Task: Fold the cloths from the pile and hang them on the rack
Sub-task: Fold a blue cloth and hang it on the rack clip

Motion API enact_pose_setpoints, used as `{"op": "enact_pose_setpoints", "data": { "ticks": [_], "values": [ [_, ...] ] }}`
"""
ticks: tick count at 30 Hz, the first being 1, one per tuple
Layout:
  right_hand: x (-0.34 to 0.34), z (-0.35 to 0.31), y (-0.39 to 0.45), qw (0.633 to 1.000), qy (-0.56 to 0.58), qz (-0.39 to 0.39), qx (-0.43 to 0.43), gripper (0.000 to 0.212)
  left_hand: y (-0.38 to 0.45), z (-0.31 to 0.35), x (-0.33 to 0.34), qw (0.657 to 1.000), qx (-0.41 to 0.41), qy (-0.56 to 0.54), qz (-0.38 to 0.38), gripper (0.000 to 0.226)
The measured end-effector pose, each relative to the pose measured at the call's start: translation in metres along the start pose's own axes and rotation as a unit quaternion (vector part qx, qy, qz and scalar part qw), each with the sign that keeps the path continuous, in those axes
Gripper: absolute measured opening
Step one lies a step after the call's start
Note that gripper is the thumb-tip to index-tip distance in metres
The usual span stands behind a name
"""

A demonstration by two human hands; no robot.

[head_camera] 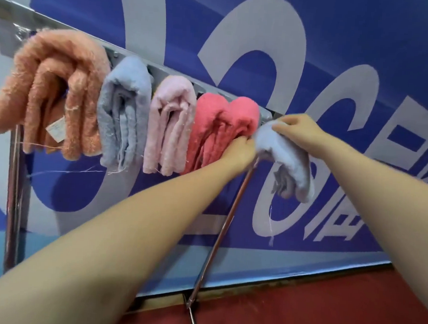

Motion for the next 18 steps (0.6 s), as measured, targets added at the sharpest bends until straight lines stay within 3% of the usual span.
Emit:
{"op": "enact_pose_setpoints", "data": {
  "ticks": [4, 8, 18],
  "values": [
    [-0.002, -0.015, 0.03, 0.999, -0.024, -0.019, -0.019, 0.021, 0.008, -0.012, -0.005, 0.997, 0.059, 0.034, 0.035, 0.035],
    [-0.006, -0.005, 0.052, 0.998, -0.048, -0.028, -0.007, 0.019, 0.009, -0.013, 0.004, 0.998, 0.059, 0.005, 0.029, 0.034],
    [0.0, 0.03, 0.053, 0.986, 0.14, 0.069, 0.061, 0.016, 0.016, -0.011, 0.024, 0.995, 0.051, 0.002, 0.09, 0.038]
  ]
}}
Point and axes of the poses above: each hand's wrist, its own y-axis towards the middle knuckle, its own x-axis out of the palm, z = x × y, the point moved 6 cm from there along y, towards the middle knuckle, and after that the axes turned 2 degrees about -x, right-handed, at the moved point
